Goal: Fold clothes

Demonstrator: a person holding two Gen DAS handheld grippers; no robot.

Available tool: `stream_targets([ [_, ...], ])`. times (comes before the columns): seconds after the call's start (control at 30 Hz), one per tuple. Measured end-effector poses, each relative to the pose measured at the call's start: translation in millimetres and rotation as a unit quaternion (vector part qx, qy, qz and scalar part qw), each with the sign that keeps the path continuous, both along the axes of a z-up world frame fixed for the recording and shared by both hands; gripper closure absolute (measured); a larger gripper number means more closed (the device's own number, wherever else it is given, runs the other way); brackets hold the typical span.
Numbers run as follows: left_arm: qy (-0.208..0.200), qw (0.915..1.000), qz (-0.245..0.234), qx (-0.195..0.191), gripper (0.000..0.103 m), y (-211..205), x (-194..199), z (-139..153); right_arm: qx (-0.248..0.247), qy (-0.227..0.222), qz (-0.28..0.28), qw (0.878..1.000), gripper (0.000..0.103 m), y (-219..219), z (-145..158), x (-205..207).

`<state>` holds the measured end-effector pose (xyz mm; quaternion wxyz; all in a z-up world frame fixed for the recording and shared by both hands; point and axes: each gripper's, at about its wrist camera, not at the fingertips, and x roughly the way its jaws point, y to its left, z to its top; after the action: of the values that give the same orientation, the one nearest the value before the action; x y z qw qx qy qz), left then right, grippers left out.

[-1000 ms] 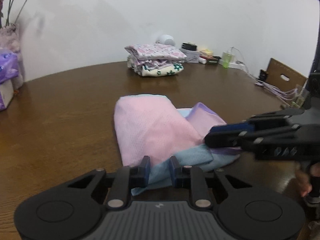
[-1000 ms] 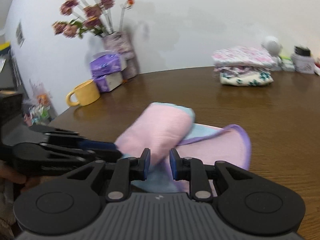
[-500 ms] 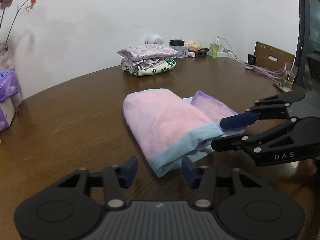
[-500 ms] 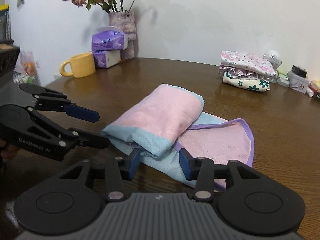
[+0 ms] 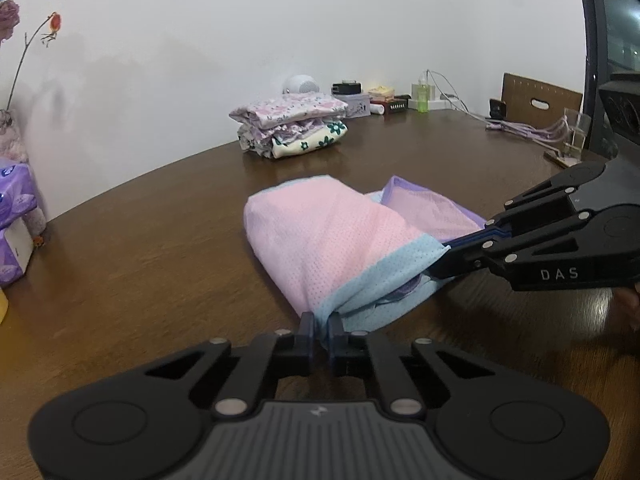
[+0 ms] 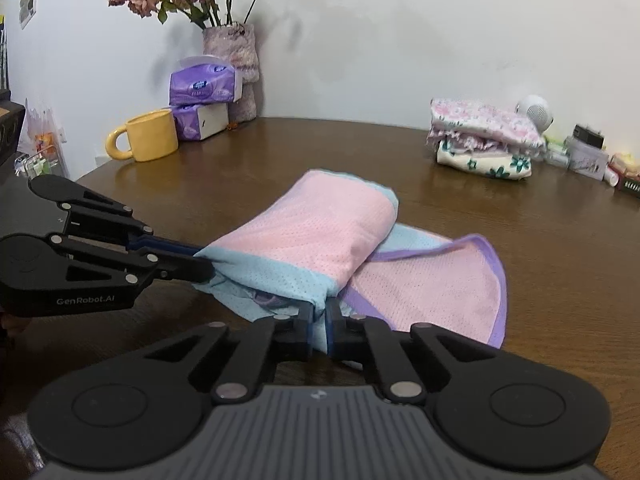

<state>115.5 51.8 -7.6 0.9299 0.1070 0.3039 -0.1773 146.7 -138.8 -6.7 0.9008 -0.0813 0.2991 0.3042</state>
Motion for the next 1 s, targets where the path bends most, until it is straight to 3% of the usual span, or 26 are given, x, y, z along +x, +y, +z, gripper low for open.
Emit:
stream_targets([
  [0.07,0.006,1.0,-0.003,-0.001,0.097,0.4,0.7,-1.5,0.002,0.013,0.001,1.0,0.099,-1.0,-3.1,1.7],
  [0.13,0.015,0.9998,0.0,-0.012,0.088,3.6,1.3,0.2,0.001,0.02,0.001,1.0,0.099,-1.5,-5.6,2.1],
  [0.17,0.017,0.9996,0.0,-0.023,0.083,6.3,0.1,2.9,0.0,0.021,0.001,1.0,0.098,-2.0,-6.0,1.9],
  [0.23,0.012,0.9984,-0.005,-0.055,0.056,14.3,-3.2,11.7,0.004,0.029,0.008,1.0,0.095,-5.8,-2.0,0.1],
  [0.3,0.005,0.9961,-0.012,-0.087,0.05,23.1,-3.0,23.8,0.027,0.036,0.014,0.999,0.085,-14.4,7.4,-1.9],
  [0.37,0.0,0.9947,-0.021,-0.101,0.05,27.4,3.3,34.7,0.047,0.035,0.015,0.998,0.068,-21.1,17.3,-1.7],
  [0.47,-0.01,0.9973,-0.019,-0.07,0.053,18.5,24.6,44.5,0.048,0.007,0.005,0.999,0.068,-19.9,30.0,8.6],
  [0.53,-0.008,0.9984,-0.017,-0.054,0.067,10.3,41.3,44.3,0.046,-0.006,-0.001,0.999,0.069,-11.0,33.1,22.3],
  [0.6,0.01,0.9976,-0.018,-0.066,0.079,6.3,57.4,38.2,0.047,-0.013,-0.005,0.999,0.073,-1.1,34.8,37.9],
  [0.73,0.042,0.9957,-0.011,-0.082,0.088,4.0,77.6,19.5,0.032,-0.002,-0.008,0.999,0.085,17.3,22.4,66.3],
  [0.8,0.058,0.9955,-0.008,-0.074,0.088,3.7,84.9,11.3,0.017,0.013,-0.007,1.0,0.087,23.7,12.7,73.9],
  [1.0,0.031,0.9935,0.003,-0.11,0.087,12.3,108.4,30.5,0.032,0.019,-0.009,0.999,0.087,21.8,15.2,82.7],
])
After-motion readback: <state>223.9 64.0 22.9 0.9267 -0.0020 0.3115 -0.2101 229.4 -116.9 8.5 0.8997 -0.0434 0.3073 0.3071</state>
